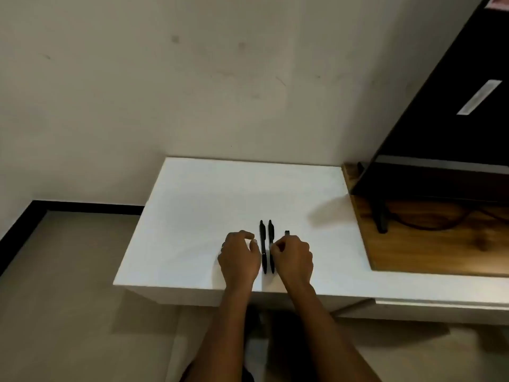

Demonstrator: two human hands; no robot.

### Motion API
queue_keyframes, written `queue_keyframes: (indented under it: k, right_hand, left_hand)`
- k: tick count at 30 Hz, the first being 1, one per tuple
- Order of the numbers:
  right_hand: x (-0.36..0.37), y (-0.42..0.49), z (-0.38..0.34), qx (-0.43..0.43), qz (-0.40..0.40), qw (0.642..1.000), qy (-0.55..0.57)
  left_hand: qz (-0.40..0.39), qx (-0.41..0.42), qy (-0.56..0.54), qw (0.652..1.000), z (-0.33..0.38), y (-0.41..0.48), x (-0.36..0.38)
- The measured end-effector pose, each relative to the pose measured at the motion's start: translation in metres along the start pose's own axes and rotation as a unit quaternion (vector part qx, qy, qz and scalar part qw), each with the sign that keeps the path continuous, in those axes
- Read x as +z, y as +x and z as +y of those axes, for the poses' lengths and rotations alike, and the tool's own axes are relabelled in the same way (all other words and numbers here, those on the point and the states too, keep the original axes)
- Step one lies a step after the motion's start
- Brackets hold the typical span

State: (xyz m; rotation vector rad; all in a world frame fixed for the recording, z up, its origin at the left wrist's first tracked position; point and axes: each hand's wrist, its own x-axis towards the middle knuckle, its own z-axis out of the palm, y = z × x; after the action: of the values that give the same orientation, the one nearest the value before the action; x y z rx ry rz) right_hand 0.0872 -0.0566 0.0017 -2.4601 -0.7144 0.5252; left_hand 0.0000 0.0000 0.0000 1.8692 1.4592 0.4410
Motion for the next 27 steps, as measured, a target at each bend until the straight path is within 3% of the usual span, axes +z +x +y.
queue_keyframes:
  k: [8,27]
  right_hand:
    - [0.016,0.020,0.004,0.016,0.044,0.998,-0.030]
    - [0.026,0.038,0.006,0.020,0.001,0.999,-0.027]
  left_hand:
    - [0.082,0.037,-0.020,0.996,-0.007,0.015,0.016]
    - [0.032,0.015,-0.047,0.998,0.010,0.040,0.022]
